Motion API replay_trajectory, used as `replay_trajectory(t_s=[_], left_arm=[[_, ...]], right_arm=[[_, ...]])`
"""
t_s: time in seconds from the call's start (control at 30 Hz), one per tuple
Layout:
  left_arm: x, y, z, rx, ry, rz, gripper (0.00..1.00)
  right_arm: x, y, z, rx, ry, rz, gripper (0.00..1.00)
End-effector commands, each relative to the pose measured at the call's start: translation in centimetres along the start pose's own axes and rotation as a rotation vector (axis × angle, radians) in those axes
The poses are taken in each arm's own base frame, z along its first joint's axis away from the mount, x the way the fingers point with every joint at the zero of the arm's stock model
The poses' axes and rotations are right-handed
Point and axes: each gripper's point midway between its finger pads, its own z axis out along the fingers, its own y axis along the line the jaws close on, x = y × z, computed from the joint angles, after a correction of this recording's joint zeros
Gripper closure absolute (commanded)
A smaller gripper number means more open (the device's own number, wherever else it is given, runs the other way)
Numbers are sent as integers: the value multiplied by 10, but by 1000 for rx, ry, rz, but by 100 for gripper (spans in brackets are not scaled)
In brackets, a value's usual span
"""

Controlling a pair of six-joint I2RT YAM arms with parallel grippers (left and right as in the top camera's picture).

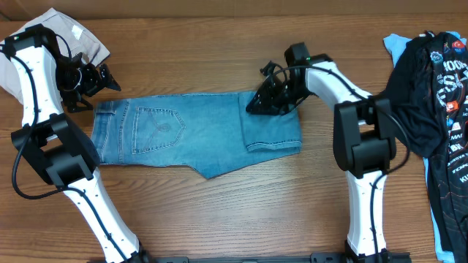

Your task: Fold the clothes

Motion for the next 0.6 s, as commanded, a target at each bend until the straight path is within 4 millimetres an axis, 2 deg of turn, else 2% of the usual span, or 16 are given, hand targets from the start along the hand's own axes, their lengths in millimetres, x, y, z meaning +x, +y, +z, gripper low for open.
replay_trajectory(t_s=[0.0, 0.13, 0.27, 0.4, 0.47, 0.57], left_arm=[[2, -5, -7, -4, -13, 49, 0], [2, -5, -7, -3, -13, 49, 0], [2, -5, -7, -4, -12, 49, 0], [2, -5, -7, -4, -12, 49, 0], [2, -5, -7, -3, -12, 49, 0], [2, -5, -7, -3, -13, 49, 0]], right_arm=[[2, 0, 2, -59, 10, 5, 83], [-2, 37, -25, -252, -7, 9, 94], [-1, 61, -58, -273, -31, 13, 94], [14, 81, -82, -268, -32, -19, 92], [22, 80, -86, -216, -20, -7, 90], [32, 59, -84, -81, 9, 34, 84]])
